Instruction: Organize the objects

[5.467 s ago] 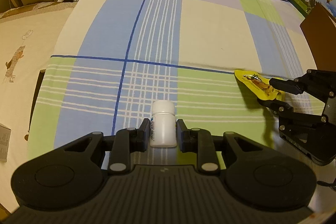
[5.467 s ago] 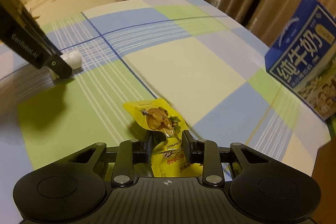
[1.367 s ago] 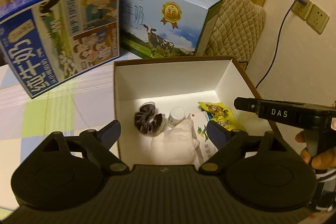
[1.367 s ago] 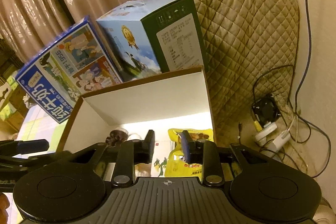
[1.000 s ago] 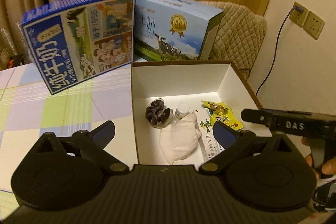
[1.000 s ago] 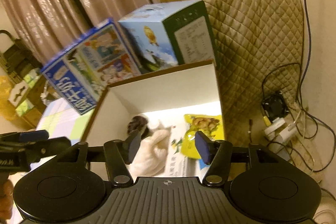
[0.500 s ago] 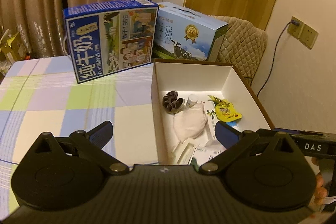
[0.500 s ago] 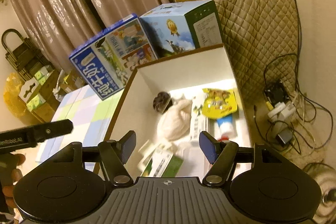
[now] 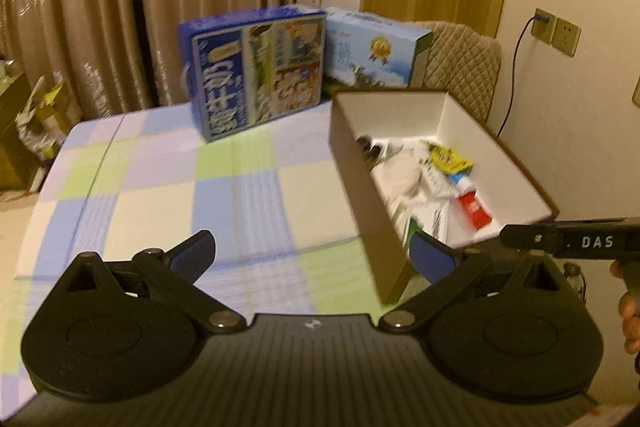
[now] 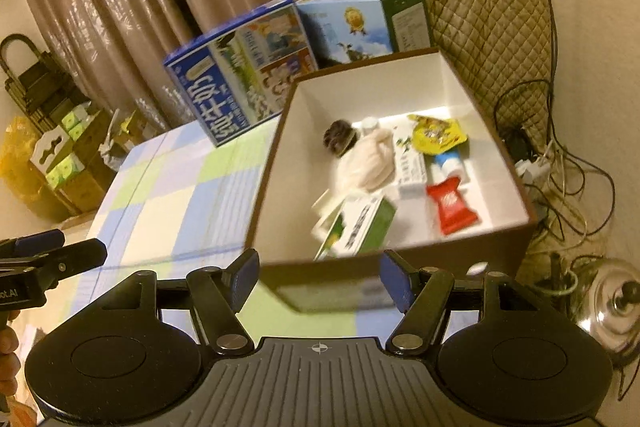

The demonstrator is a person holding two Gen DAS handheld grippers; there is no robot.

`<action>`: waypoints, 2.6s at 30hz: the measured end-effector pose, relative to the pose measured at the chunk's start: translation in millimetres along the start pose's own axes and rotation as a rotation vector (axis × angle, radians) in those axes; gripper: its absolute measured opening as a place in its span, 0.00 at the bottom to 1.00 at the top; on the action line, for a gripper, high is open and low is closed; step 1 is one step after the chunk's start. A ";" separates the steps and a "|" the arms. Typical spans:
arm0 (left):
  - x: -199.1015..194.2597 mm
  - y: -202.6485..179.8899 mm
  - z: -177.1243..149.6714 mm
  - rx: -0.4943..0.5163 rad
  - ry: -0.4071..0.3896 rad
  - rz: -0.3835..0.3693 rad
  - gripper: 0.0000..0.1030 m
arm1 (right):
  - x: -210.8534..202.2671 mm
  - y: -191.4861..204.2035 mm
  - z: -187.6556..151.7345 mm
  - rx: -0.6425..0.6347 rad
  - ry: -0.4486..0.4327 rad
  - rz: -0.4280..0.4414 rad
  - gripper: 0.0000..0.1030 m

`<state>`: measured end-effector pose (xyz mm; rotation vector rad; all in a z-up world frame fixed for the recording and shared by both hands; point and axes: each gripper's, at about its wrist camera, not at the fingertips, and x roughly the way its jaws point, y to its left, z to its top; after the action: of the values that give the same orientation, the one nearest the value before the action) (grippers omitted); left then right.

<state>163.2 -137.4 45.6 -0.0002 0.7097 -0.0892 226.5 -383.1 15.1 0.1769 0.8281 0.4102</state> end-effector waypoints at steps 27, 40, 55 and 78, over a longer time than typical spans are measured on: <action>-100.8 94.9 -125.8 -0.105 0.167 0.057 0.99 | -37.4 131.7 -127.4 -0.090 0.120 0.015 0.62; -112.4 111.2 -138.1 -0.121 0.169 0.072 0.99 | -34.7 162.3 -139.1 -0.155 0.138 0.043 0.62; -110.7 113.8 -140.2 -0.124 0.174 0.081 0.99 | -27.8 170.5 -139.1 -0.187 0.159 0.061 0.62; -106.5 108.2 -140.0 -0.108 0.178 0.089 0.99 | -25.8 164.0 -139.3 -0.173 0.168 0.066 0.62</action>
<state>0.6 -16.7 5.4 -0.0652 0.8907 0.0349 60.6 -246.0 -9.6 0.0089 0.9491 0.5621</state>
